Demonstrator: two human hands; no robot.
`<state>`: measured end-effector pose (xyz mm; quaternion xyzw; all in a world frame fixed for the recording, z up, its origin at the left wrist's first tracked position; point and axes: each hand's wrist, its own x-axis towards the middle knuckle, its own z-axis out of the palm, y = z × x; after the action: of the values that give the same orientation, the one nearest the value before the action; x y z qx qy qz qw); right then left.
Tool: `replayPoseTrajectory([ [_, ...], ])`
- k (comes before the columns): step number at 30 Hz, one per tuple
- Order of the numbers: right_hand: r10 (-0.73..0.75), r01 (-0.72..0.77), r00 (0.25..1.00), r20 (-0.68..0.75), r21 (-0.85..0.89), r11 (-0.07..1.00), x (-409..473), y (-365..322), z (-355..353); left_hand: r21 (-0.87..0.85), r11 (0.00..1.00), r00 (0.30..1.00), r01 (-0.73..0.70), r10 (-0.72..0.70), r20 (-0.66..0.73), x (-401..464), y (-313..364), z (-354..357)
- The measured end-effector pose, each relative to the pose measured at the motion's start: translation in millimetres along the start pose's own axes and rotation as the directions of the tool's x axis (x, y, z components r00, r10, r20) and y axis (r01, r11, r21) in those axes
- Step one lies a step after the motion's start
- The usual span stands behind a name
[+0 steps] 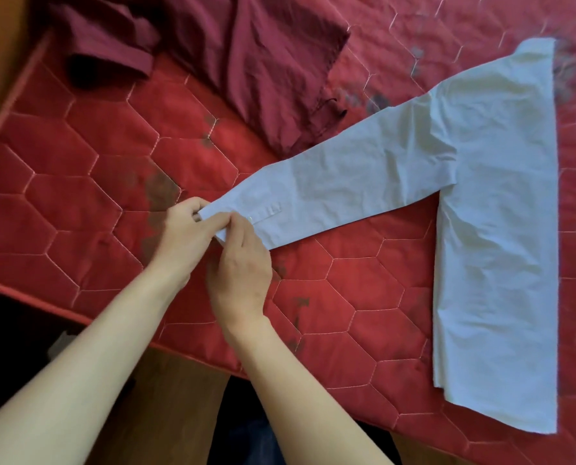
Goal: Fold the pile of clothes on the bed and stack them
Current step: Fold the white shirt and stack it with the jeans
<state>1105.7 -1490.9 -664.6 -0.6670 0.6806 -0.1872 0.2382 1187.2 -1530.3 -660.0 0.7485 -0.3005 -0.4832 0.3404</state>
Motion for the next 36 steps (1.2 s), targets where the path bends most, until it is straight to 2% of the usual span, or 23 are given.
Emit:
replayPoseTrajectory([
  [2, 0.064, -0.062, 0.997, -0.051, 0.052, 0.997, 20.1, 1.6, -18.2, -0.032, 0.998, 0.998, -0.061, 0.062, 0.012, -7.0, 21.8, 12.3],
  [3, 0.111, -0.108, 0.994, -0.022, 0.110, 0.988, 31.1, 5.7, -29.3, -0.058, 0.995, 0.996, -0.086, 0.088, 0.034, -9.0, 33.4, 20.4],
  [5, 0.197, -0.188, 0.980, -0.001, 0.287, 0.939, 53.6, 19.6, -55.0, -0.114, 0.984, 0.983, -0.136, 0.149, 0.110, -11.7, 54.4, 41.8],
  [7, 0.287, -0.241, 0.957, -0.041, 0.436, 0.867, 80.3, 43.7, -87.8, -0.092, 0.967, 0.944, -0.238, 0.253, 0.211, -14.3, 69.1, 71.9],
  [9, 0.389, -0.336, 0.921, 0.022, 0.551, 0.764, 109.8, 78.7, -123.4, -0.010, 0.935, 0.888, -0.356, 0.341, 0.307, -16.5, 79.4, 110.0],
  [11, 0.427, -0.383, 0.900, 0.084, 0.616, 0.688, 136.8, 123.1, -162.8, 0.105, 0.874, 0.816, -0.474, 0.392, 0.425, -17.6, 88.4, 158.4],
  [14, 0.389, -0.328, 0.918, 0.075, 0.695, 0.641, 173.8, 202.7, -234.5, 0.338, 0.693, 0.740, -0.637, 0.428, 0.519, -15.9, 107.2, 238.1],
  [17, 0.364, -0.257, 0.931, -0.024, 0.666, 0.701, 208.0, 295.1, -323.5, 0.463, 0.530, 0.699, -0.710, 0.451, 0.555, -14.1, 129.7, 319.0],
  [19, 0.433, -0.288, 0.892, -0.129, 0.576, 0.765, 226.9, 371.4, -381.6, 0.525, 0.411, 0.666, -0.745, 0.490, 0.562, -13.4, 139.5, 371.7],
  [21, 0.554, -0.453, 0.796, -0.245, 0.367, 0.813, 238.3, 451.7, -431.9, 0.596, 0.296, 0.651, -0.746, 0.514, 0.559, -10.4, 145.1, 417.3],
  [23, 0.670, -0.684, 0.673, -0.311, 0.082, 0.725, 238.6, 518.7, -469.4, 0.674, 0.189, 0.649, -0.715, 0.539, 0.537, -8.5, 143.6, 453.2],
  [24, 0.690, -0.728, 0.652, -0.314, -0.004, 0.686, 236.3, 542.7, -479.0, 0.704, 0.171, 0.662, -0.689, 0.544, 0.516, -7.4, 141.0, 466.3],
  [25, 0.676, -0.721, 0.674, -0.300, -0.063, 0.691, 234.6, 560.9, -482.3, 0.725, 0.183, 0.685, -0.664, 0.537, 0.492, -6.0, 136.9, 477.1],
  [26, 0.629, -0.675, 0.728, -0.273, -0.125, 0.727, 234.0, 574.6, -478.9, 0.742, 0.206, 0.712, -0.638, 0.523, 0.468, -3.5, 130.7, 486.0],
  [28, 0.473, -0.505, 0.863, -0.177, -0.260, 0.823, 236.2, 588.2, -457.4, 0.777, 0.225, 0.757, -0.588, 0.491, 0.431, 3.0, 115.2, 497.7],
  [30, 0.314, -0.312, 0.948, -0.049, -0.334, 0.890, 240.3, 587.8, -424.2, 0.814, 0.215, 0.795, -0.540, 0.449, 0.409, 9.4, 98.4, 503.0],
  [33, 0.146, -0.085, 0.982, 0.118, -0.416, 0.906, 248.6, 574.7, -369.0, 0.853, 0.220, 0.839, -0.473, 0.407, 0.360, 15.1, 74.0, 500.5],
  [36, 0.043, 0.050, 0.980, 0.197, -0.445, 0.894, 264.2, 550.4, -323.6, 0.849, 0.189, 0.816, -0.493, 0.438, 0.376, 18.0, 59.8, 494.0],
])
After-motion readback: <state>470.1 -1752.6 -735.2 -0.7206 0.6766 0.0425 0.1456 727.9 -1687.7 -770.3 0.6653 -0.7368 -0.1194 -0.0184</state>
